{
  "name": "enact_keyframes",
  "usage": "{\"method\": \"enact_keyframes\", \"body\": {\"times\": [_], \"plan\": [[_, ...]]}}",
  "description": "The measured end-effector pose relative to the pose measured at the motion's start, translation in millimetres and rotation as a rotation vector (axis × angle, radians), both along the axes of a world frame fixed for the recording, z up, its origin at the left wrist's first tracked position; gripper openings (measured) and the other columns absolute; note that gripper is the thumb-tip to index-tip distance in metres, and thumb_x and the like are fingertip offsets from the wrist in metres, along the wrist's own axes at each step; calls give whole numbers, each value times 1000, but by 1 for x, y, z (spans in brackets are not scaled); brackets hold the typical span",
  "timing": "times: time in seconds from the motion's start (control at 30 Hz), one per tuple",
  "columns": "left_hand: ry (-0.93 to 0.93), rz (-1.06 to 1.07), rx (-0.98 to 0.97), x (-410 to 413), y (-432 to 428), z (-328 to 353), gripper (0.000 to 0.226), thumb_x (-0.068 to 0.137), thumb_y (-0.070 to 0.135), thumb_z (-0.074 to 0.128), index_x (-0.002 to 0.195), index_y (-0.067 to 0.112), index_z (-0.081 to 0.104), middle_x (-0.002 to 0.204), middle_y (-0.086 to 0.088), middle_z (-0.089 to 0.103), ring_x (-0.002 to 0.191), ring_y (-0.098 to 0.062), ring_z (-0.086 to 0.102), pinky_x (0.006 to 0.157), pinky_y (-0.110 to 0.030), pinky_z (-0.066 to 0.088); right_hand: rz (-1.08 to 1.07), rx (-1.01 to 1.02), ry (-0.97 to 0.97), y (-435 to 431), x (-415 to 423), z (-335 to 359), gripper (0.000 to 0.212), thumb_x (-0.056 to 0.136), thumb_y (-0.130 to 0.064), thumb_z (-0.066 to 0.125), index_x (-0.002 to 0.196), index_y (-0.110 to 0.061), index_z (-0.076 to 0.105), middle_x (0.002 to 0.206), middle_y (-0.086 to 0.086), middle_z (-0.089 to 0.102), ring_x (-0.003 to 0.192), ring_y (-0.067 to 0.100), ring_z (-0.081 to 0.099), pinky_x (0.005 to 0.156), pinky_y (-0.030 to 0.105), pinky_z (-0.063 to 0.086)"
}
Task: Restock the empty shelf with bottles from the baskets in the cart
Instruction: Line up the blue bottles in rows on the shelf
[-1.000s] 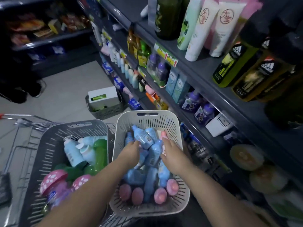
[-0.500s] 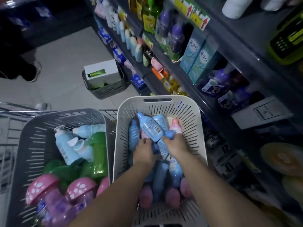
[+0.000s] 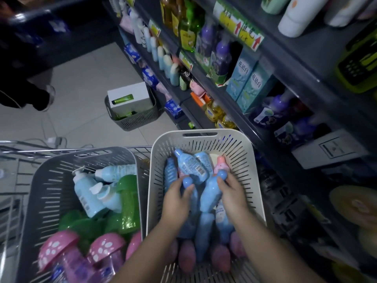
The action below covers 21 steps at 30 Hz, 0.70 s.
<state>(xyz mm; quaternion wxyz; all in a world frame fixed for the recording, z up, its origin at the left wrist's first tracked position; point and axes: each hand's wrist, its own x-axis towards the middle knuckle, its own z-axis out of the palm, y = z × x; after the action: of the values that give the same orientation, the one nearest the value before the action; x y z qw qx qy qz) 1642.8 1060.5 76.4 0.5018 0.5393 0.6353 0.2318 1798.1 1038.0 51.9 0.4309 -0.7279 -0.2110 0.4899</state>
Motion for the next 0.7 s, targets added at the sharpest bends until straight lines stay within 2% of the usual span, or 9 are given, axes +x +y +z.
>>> {"method": "enact_keyframes", "body": {"times": [0.03,0.1,0.17,0.23,0.33,0.43,0.5,0.6,0.7], "plan": [[-86,21,-35,-1,4,5,23,95,18,61,118,18,64,119,5,66,111,-7,59,94,-14,41,-48,32,75,1,1,7,41,97,-13,55,138,-14,55,133,3,63,126,20,57,110,37,41],[-275,64,-119,0,14,17,27,97,25,59,122,15,64,125,-2,66,121,-16,58,108,-32,42,-186,57,251,4,3,26,39,99,-12,51,137,-15,55,132,7,64,123,25,60,109,42,43],[-491,165,-237,3,22,30,35,91,35,64,122,18,64,126,-10,66,123,-28,57,110,-50,40,-263,65,369,9,8,48,30,100,-13,49,127,-9,59,121,13,68,106,28,69,93,40,54],[-603,265,-300,7,29,45,28,89,35,66,113,20,64,115,-12,68,107,-27,63,106,-56,42,-238,75,408,13,12,71,29,99,-20,52,120,-2,60,103,16,70,85,23,73,73,33,57],[-595,285,-281,13,38,65,31,93,32,63,109,7,55,89,-9,68,81,-22,63,90,-53,53,-127,86,385,17,14,102,37,92,-22,65,117,4,56,91,16,70,75,23,70,67,33,55],[-745,181,-353,18,41,89,31,91,28,65,99,0,55,79,-13,66,67,-24,64,65,-37,55,-61,117,434,16,17,125,40,77,-19,78,105,2,60,100,19,66,79,26,69,69,38,56],[-845,97,-410,20,39,105,19,88,24,68,84,6,62,83,-17,62,70,-27,62,68,-37,54,-52,164,512,13,22,137,37,72,-21,78,97,-1,60,94,20,64,78,30,66,73,42,55],[-971,60,-469,22,37,121,29,89,26,65,100,0,59,92,-18,62,83,-32,66,68,-39,57,-19,192,595,7,30,150,52,68,-35,85,97,-1,59,92,24,63,81,35,62,76,45,52],[-911,63,-484,26,37,137,38,83,35,63,97,-1,62,92,-20,66,74,-30,68,66,-40,59,-55,221,653,-2,37,160,52,68,-46,81,95,-5,62,84,15,62,73,27,61,70,38,52]]}}
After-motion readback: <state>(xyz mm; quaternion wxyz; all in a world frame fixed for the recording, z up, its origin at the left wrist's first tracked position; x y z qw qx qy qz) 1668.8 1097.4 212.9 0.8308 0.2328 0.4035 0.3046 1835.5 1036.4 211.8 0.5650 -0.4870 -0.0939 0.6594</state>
